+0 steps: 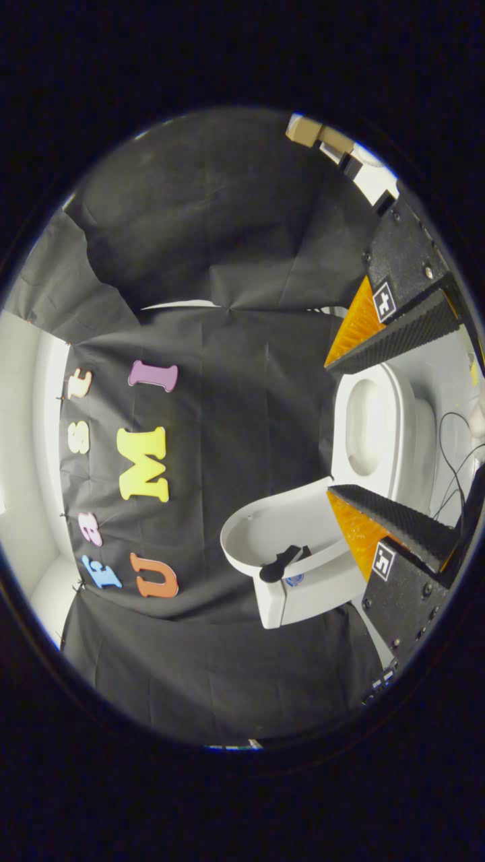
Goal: Open the toilet lid.
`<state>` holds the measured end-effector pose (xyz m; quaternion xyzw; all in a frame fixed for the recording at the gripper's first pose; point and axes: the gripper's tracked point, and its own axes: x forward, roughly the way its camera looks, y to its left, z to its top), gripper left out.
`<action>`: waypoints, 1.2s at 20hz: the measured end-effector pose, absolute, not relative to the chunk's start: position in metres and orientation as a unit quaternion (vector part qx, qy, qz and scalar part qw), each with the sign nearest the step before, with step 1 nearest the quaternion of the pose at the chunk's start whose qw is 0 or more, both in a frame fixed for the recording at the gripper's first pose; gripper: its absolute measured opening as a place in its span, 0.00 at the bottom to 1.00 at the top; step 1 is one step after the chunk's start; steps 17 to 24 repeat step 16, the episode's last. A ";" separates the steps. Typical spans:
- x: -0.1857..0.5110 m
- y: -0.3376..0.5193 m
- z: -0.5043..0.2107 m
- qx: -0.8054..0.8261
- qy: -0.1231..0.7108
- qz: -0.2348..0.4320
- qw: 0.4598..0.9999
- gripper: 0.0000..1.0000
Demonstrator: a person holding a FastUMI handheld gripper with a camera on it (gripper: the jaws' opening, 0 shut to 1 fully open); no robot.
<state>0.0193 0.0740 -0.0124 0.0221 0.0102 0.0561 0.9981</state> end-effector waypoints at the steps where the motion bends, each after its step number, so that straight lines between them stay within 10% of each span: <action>1: 0.019 0.071 -0.013 0.024 0.012 0.050 0.998 1.00; 24: 0.018 0.061 -0.016 0.024 0.025 0.029 0.999 1.00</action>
